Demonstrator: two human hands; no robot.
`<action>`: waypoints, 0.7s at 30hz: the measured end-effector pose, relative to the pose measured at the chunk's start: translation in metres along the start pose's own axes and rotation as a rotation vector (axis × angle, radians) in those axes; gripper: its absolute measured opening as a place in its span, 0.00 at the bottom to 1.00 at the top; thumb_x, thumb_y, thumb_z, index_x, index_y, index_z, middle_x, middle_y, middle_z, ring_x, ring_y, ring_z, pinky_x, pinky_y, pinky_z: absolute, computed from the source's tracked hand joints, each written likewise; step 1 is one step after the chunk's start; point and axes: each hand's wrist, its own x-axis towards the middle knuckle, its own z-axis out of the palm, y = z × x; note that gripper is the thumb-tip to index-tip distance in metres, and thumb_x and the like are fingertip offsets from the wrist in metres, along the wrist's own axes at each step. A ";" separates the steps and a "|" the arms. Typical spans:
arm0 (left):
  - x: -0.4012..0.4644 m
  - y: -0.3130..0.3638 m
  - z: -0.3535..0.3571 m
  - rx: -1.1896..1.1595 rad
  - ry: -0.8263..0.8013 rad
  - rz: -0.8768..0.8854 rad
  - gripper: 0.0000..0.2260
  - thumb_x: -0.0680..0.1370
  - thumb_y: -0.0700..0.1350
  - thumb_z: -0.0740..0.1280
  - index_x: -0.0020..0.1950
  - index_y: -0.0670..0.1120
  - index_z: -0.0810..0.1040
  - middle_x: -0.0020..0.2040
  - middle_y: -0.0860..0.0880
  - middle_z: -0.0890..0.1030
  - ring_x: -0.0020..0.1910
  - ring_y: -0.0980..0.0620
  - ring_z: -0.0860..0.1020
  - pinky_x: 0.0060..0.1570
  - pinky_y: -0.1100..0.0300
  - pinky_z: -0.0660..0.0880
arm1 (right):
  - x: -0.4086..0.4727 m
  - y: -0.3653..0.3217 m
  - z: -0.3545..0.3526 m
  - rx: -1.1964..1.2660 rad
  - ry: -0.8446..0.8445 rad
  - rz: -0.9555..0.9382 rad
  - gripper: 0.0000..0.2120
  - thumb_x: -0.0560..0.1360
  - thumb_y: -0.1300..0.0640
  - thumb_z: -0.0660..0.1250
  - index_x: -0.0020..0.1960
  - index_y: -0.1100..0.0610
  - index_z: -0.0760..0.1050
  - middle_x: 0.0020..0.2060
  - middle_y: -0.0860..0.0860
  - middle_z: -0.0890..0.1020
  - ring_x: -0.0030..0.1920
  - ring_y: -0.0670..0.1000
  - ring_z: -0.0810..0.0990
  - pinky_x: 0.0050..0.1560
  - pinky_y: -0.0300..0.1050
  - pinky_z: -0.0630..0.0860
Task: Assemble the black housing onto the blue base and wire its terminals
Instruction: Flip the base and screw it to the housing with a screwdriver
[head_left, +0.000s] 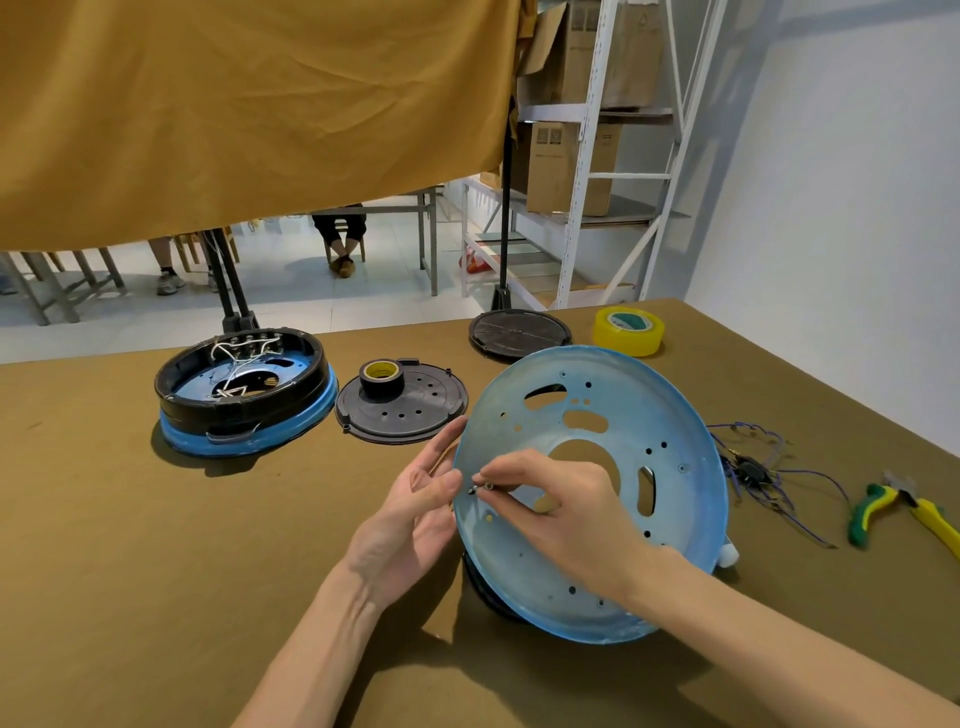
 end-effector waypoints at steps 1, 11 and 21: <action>0.000 0.000 0.000 0.002 -0.003 -0.001 0.32 0.69 0.40 0.82 0.72 0.50 0.77 0.73 0.40 0.75 0.70 0.40 0.77 0.60 0.50 0.80 | 0.000 -0.001 0.001 0.002 -0.003 0.001 0.10 0.76 0.61 0.76 0.57 0.59 0.82 0.49 0.49 0.87 0.51 0.41 0.85 0.52 0.41 0.83; 0.000 -0.001 -0.004 -0.034 0.050 -0.033 0.41 0.68 0.39 0.82 0.77 0.49 0.69 0.73 0.39 0.75 0.70 0.39 0.77 0.59 0.50 0.80 | 0.002 -0.003 0.004 -0.018 -0.093 0.020 0.07 0.78 0.60 0.73 0.55 0.61 0.82 0.48 0.50 0.86 0.50 0.43 0.85 0.52 0.40 0.83; -0.001 -0.001 -0.003 0.003 0.061 -0.044 0.41 0.67 0.41 0.83 0.77 0.50 0.69 0.72 0.39 0.76 0.69 0.40 0.77 0.60 0.50 0.80 | 0.009 -0.004 0.005 -0.146 -0.128 0.060 0.04 0.76 0.57 0.77 0.49 0.57 0.86 0.46 0.50 0.80 0.44 0.47 0.77 0.40 0.38 0.76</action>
